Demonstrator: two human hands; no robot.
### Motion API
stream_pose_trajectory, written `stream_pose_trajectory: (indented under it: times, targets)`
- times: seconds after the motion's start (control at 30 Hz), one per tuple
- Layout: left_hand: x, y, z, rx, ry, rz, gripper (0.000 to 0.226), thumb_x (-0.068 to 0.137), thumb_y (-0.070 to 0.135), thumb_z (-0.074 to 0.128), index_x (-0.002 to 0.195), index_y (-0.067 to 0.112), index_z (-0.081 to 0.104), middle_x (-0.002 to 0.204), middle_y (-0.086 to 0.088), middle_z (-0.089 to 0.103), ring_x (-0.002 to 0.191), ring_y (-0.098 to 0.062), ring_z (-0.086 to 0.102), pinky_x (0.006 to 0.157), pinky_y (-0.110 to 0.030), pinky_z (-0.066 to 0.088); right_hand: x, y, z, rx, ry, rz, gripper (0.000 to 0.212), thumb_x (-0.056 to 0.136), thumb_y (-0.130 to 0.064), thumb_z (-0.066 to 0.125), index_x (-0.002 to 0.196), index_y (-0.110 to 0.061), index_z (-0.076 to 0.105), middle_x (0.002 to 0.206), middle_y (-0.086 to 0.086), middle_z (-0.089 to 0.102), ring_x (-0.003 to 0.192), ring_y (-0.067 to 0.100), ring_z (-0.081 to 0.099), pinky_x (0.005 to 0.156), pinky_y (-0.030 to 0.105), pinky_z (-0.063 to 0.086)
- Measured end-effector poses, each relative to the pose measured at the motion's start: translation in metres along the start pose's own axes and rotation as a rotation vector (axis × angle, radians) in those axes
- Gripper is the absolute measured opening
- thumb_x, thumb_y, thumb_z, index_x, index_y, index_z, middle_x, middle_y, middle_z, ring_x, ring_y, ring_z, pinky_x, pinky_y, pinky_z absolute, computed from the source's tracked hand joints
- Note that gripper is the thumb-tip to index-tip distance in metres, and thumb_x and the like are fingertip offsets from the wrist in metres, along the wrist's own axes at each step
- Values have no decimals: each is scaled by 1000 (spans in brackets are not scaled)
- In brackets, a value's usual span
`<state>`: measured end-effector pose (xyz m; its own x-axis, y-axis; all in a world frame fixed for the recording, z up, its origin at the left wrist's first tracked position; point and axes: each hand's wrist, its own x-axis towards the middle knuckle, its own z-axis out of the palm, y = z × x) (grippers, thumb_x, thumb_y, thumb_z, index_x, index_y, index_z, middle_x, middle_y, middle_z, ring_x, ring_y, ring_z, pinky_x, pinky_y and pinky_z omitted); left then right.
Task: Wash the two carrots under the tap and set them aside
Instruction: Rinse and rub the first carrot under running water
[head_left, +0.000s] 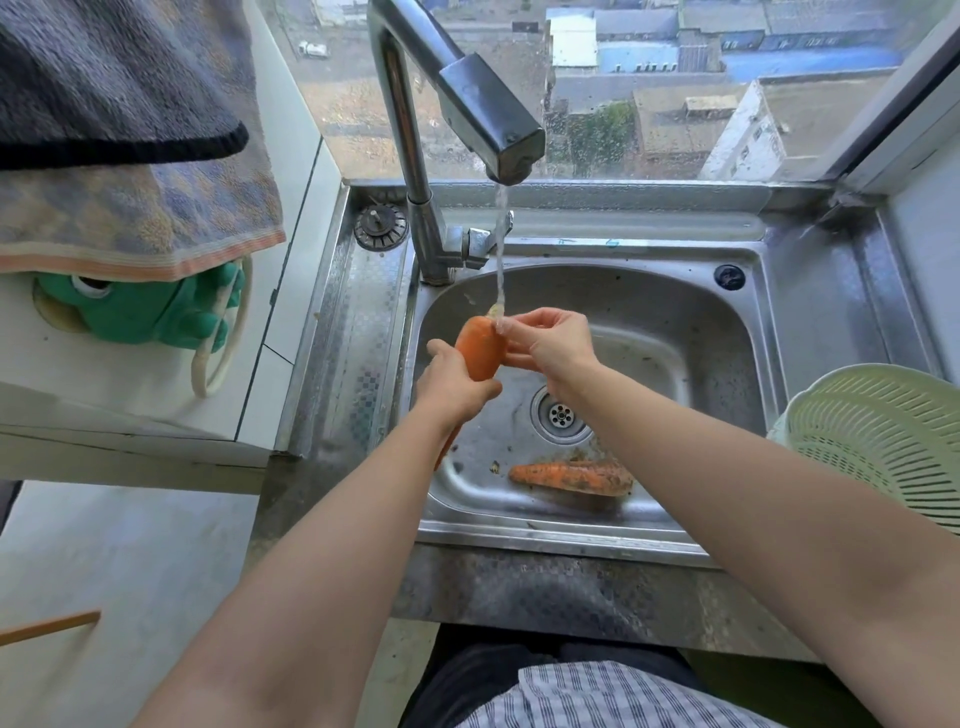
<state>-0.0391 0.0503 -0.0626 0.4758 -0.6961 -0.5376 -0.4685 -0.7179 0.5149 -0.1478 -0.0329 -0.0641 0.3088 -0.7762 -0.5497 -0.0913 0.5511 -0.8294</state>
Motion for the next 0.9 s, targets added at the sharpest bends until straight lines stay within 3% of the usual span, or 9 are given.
stream_pose_trajectory:
  times: [0.07, 0.2, 0.3, 0.37, 0.47, 0.57, 0.67, 0.77, 0.9]
  targets:
    - [3, -4, 0, -79, -30, -2, 51, 82, 29, 69, 113, 12, 32, 97, -7, 56, 89, -29, 62, 80, -42, 52, 3, 1, 2, -57, 6, -44, 21, 79, -13, 80, 90, -4, 64, 100, 16, 69, 93, 27, 70, 74, 33, 62]
    - [1, -4, 0, -361, -119, 113, 32, 80, 35, 67, 99, 14, 51, 91, -12, 62, 81, -26, 62, 79, -46, 54, 9, 7, 19, -114, -190, 115, 65, 84, -39, 74, 134, -10, 45, 122, 11, 60, 110, 24, 62, 95, 40, 54]
    - [-5, 4, -4, -515, -226, 158, 30, 93, 36, 60, 94, 6, 60, 82, -13, 59, 67, -21, 60, 66, -43, 59, 12, 4, 24, -113, -177, 102, 61, 87, -46, 68, 128, -5, 50, 113, 11, 64, 101, 24, 65, 81, 34, 56]
    - [-6, 9, -8, -550, -320, 127, 39, 95, 43, 57, 104, 4, 58, 84, -13, 61, 64, -21, 62, 60, -37, 59, 17, 4, 22, -58, -105, 87, 63, 88, -50, 65, 127, -3, 49, 107, 12, 64, 92, 24, 65, 72, 34, 55]
    - [-6, 13, -12, -473, -443, 75, 55, 94, 61, 44, 114, 10, 53, 84, -14, 64, 56, -20, 62, 51, -30, 54, 24, 0, 12, 257, 39, 142, 59, 88, -54, 62, 118, -3, 56, 97, 14, 66, 83, 25, 67, 80, 42, 58]
    - [-2, 23, -7, -403, -330, 43, 57, 95, 65, 33, 100, 13, 55, 70, -9, 59, 42, -15, 50, 37, -20, 38, 31, -2, -2, 507, 114, 184, 57, 92, -57, 54, 120, -7, 52, 108, 17, 63, 97, 29, 66, 89, 46, 55]
    - [5, 26, -2, -444, -187, -48, 58, 100, 53, 24, 90, 6, 56, 61, -11, 57, 36, -16, 44, 35, -17, 31, 32, 1, -4, 545, 9, 174, 64, 92, -50, 59, 137, -7, 42, 130, 20, 56, 117, 34, 59, 100, 50, 49]
    - [9, 16, -6, -601, -202, -107, 63, 102, 47, 18, 92, 1, 61, 59, -11, 59, 39, -18, 46, 40, -21, 35, 25, -3, 9, 310, -96, 131, 67, 85, -22, 74, 140, -8, 38, 128, 21, 56, 105, 32, 62, 87, 49, 55]
    - [11, -3, -22, -726, -237, -102, 56, 104, 49, 22, 103, 8, 61, 71, -12, 66, 40, -14, 53, 39, -21, 43, 24, -12, 28, 260, 33, 109, 70, 80, -23, 79, 135, -8, 40, 122, 16, 58, 104, 29, 62, 87, 47, 55]
